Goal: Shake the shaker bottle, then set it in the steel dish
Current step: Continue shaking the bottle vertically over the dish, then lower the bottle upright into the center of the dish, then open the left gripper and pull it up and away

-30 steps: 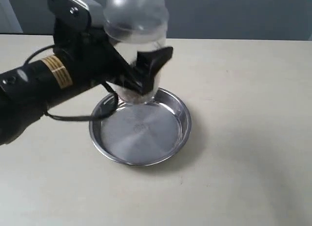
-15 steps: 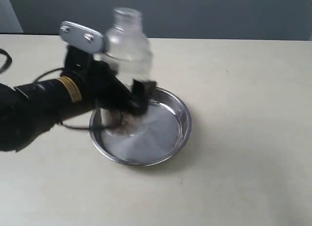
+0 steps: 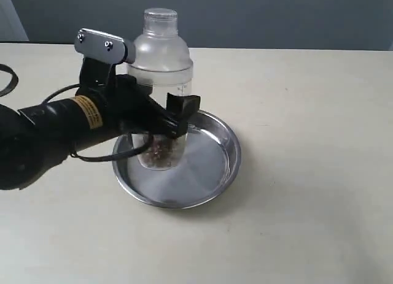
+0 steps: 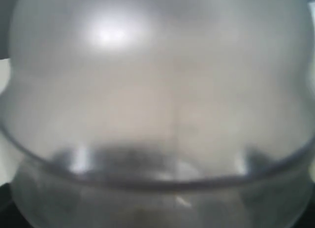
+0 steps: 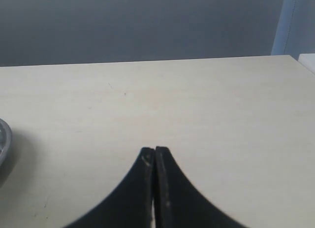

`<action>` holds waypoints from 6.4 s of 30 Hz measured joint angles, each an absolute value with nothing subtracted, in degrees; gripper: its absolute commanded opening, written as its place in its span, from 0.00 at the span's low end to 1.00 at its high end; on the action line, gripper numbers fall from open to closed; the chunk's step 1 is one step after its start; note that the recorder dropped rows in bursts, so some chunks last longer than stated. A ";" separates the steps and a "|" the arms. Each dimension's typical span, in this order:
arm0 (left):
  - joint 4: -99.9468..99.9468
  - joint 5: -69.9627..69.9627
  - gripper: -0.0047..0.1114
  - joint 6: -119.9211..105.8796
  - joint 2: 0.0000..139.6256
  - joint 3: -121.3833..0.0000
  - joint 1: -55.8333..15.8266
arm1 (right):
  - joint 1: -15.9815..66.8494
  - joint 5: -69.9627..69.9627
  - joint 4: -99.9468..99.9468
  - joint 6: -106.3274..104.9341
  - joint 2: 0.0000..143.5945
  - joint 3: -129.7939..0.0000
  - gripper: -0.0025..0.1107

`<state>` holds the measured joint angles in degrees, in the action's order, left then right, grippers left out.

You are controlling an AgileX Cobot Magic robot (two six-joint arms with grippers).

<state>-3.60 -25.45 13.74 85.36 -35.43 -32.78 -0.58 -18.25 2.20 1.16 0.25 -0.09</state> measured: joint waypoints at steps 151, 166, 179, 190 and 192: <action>-8.99 -68.82 0.93 7.11 107.54 -28.94 -31.51 | -0.58 -18.25 2.31 1.16 0.25 -0.09 0.01; -6.38 -60.04 0.93 1.40 96.89 -28.94 -31.51 | -0.58 -18.25 2.31 1.16 0.25 -0.09 0.01; -4.42 -49.57 0.30 -8.14 77.00 -28.94 -31.51 | -0.58 -18.25 2.31 1.16 0.25 -0.09 0.01; 9.72 2.58 0.04 -17.82 38.69 -28.94 -25.65 | -0.58 -18.25 2.31 1.16 0.25 -0.09 0.01; 7.87 7.63 0.04 -17.99 36.45 -28.94 -24.41 | -0.58 -18.25 2.31 1.16 0.25 -0.09 0.01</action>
<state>7.87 7.63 -17.99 36.45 -28.94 -24.41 -0.58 -18.25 2.31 1.16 0.25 -0.09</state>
